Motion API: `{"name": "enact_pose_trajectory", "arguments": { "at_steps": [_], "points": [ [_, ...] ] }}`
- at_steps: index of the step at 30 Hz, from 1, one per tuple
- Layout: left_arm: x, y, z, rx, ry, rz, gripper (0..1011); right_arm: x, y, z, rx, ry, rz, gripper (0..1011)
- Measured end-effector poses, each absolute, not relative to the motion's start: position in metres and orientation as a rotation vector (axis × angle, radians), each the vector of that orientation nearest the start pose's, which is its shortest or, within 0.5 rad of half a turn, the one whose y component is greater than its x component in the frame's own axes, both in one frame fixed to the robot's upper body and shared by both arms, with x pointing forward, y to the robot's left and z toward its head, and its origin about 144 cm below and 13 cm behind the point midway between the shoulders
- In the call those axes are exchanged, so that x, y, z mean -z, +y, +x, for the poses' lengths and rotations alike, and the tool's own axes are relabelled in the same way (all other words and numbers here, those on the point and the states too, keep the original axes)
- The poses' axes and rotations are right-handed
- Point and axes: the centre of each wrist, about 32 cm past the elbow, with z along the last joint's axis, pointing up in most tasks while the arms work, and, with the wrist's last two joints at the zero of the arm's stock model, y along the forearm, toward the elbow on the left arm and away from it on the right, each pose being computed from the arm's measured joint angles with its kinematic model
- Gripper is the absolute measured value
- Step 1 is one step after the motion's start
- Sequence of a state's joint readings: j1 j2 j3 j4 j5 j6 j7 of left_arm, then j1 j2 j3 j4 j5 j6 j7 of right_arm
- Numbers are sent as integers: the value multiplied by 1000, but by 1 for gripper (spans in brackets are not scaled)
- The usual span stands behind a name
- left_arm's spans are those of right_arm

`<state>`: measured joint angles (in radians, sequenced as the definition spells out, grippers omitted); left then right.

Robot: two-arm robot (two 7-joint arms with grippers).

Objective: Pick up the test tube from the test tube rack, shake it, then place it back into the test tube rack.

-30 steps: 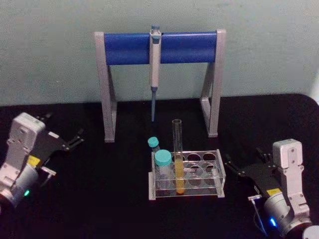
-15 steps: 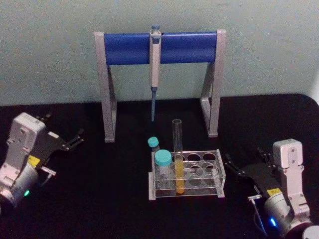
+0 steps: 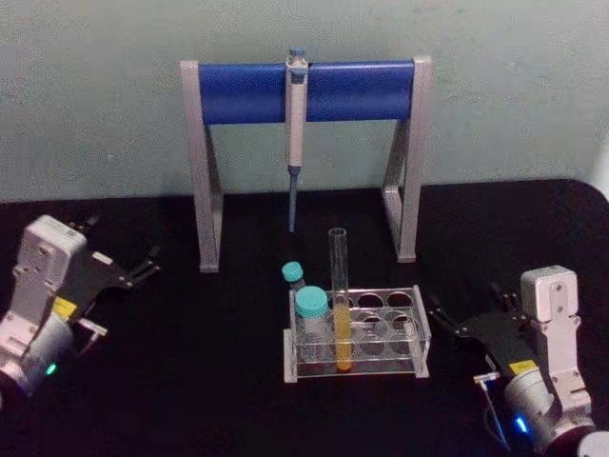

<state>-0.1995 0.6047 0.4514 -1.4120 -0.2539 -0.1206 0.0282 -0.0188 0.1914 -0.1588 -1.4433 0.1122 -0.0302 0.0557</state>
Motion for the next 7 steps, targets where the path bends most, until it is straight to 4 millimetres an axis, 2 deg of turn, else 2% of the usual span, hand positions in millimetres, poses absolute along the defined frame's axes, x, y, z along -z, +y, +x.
{"name": "enact_pose_trajectory", "arguments": {
  "at_steps": [7],
  "points": [
    [-1140, 310, 489, -1248, -285, 304, 1001, -1092, -241, 445, 1372, 45, -170, 1000]
  ]
}}
